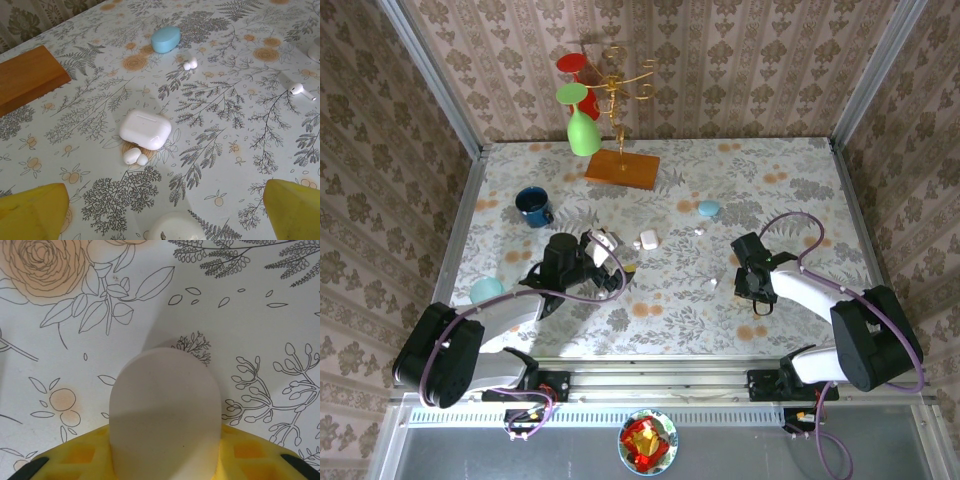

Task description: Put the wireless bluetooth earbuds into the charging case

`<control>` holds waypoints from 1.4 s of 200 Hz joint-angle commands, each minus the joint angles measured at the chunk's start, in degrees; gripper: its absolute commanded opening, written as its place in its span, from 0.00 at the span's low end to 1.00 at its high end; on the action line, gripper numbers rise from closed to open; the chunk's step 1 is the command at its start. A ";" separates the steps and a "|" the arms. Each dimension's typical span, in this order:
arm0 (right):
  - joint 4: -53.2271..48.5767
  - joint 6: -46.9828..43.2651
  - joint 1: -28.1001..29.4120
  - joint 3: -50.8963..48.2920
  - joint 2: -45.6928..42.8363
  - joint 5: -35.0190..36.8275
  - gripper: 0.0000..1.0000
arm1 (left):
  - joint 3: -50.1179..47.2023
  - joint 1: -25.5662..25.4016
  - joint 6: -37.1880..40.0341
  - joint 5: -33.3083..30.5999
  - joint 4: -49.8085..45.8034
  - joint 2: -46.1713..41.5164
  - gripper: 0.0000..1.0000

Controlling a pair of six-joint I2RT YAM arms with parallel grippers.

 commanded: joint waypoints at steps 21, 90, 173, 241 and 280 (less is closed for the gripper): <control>1.04 -6.24 0.98 1.54 -3.59 -3.91 0.33 | -1.15 -0.29 -0.18 1.74 2.87 -0.95 1.00; 10.24 -24.18 2.83 5.26 -11.45 -22.69 0.28 | -3.93 0.15 -3.04 15.53 14.10 -0.55 1.00; 3.57 -53.54 5.59 13.72 -11.82 -39.96 0.29 | -3.72 -0.11 -5.39 25.22 19.60 0.93 0.95; -2.27 -57.61 8.02 23.44 -3.82 -35.54 0.27 | -3.83 -0.90 -8.67 29.06 24.94 3.57 0.87; 3.03 -30.91 8.25 27.56 5.30 -19.80 0.21 | -4.58 -0.90 -5.00 24.21 22.07 1.80 0.88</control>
